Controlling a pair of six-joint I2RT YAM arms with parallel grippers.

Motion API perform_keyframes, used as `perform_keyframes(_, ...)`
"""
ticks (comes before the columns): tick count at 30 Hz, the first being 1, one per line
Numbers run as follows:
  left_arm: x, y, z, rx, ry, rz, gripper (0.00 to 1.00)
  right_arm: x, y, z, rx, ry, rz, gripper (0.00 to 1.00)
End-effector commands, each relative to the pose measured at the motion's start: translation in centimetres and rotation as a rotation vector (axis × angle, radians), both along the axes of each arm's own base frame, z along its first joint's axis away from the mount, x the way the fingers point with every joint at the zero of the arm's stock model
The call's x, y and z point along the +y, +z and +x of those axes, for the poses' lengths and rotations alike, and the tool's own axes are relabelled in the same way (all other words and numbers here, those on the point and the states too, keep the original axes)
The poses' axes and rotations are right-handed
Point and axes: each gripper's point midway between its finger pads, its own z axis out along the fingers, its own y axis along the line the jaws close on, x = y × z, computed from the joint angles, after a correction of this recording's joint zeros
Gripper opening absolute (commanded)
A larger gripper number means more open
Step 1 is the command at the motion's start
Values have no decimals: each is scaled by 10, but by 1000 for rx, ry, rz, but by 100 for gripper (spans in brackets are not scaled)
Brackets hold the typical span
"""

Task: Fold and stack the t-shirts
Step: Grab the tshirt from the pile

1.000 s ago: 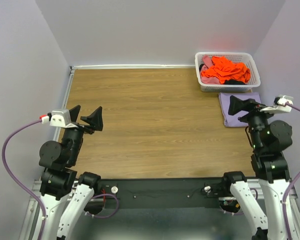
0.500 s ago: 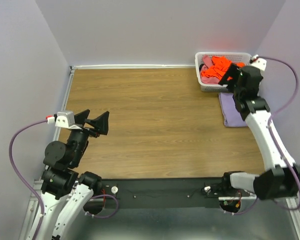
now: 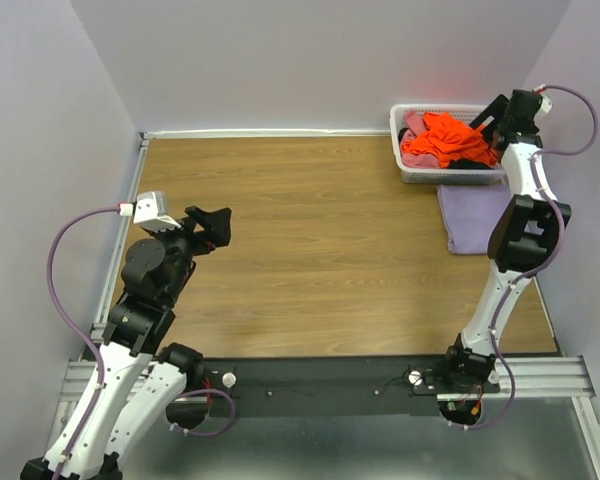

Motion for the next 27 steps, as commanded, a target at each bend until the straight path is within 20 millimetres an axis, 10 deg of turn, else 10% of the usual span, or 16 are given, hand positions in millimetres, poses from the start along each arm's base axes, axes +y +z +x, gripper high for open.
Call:
perform_keyframes(1,8,13,-1,-15,54,-78,94,-1,-10,25,-45,19,132,95)
perform_keyframes(13,16,11,0,5,111,-99,94,27,-38,66,-86,246,219,70)
perform_keyframes(21,14,11,3,-12,96,-63,93,43,-3,42,-93,304,146,0)
perform_keyframes(27,7,17,10,-39,61,-6,93,54,78,17,-192,341,34,0)
